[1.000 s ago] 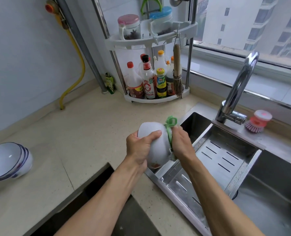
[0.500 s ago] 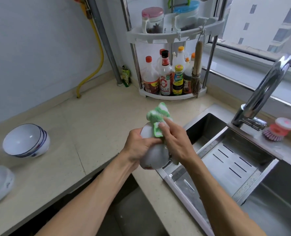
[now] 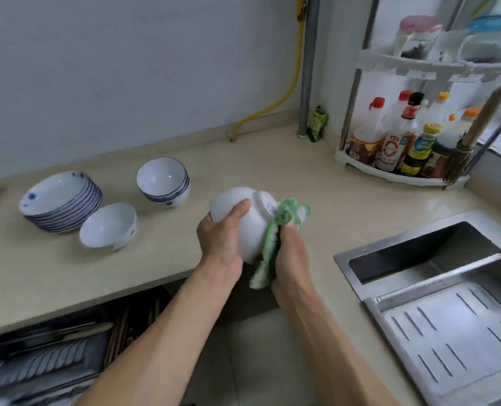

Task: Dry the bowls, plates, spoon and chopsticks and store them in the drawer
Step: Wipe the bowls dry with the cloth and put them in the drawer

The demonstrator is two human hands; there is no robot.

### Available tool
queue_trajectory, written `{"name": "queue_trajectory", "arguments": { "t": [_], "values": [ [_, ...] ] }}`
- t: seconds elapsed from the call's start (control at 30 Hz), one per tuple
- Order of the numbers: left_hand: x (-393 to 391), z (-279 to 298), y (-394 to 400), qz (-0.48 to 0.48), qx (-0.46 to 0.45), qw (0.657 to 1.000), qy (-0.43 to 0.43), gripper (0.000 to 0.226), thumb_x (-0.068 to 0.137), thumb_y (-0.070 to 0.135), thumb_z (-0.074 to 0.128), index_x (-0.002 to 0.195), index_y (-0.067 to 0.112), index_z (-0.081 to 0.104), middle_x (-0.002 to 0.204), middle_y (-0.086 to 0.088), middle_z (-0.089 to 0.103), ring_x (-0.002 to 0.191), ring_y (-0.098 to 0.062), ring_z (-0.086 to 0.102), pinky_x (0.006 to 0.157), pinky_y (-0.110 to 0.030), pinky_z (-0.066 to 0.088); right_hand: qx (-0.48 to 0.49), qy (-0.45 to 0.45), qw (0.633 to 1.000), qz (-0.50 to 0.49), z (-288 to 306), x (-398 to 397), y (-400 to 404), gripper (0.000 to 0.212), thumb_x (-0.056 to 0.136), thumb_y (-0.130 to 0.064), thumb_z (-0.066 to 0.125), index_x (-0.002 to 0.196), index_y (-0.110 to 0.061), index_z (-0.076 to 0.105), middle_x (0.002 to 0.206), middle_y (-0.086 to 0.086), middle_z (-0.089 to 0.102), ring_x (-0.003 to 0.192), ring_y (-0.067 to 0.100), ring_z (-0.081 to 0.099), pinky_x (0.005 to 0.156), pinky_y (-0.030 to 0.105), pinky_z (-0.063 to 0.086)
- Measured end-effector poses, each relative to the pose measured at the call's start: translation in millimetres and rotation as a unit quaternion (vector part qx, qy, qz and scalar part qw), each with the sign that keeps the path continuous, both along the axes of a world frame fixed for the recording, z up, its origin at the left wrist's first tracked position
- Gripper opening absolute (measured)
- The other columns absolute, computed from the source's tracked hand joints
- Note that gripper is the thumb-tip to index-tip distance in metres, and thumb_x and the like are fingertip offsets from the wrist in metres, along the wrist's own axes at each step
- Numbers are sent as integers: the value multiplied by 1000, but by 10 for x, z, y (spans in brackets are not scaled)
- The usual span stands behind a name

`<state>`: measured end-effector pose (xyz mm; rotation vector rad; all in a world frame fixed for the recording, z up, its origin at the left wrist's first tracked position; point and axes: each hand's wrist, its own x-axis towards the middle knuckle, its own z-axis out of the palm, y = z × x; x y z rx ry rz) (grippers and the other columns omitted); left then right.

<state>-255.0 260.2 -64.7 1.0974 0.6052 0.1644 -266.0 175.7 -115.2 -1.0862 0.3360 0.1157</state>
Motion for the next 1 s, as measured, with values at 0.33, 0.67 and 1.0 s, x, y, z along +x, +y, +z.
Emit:
{"name": "queue_trajectory", "arguments": {
  "t": [0.33,0.67,1.0],
  "values": [
    [-1340,-245,2008,12,1,999,30,52,62,18,87,109,6,71,106,-16,73,96,-36,70,69,-41,58,99,211,966,115,9,-992,1806,36,99,-38,48,107,-13,73,101,16,75,93,36,69,90,53,55],
    [-2423,-463,3406,-50,168,976,131,38,58,17,86,94,9,75,92,-11,77,82,-26,71,68,-32,54,-285,-10,848,446,-96,-1235,3226,30,97,-29,46,74,-14,58,71,7,62,69,22,55,68,34,41],
    [-2597,-1102,4413,100,198,939,262,22,76,14,84,83,20,64,85,5,67,77,-14,60,60,-26,46,-430,-32,779,455,-1016,-1326,3825,36,97,-34,56,67,-13,57,61,1,59,55,17,51,53,28,39]
  ]
}}
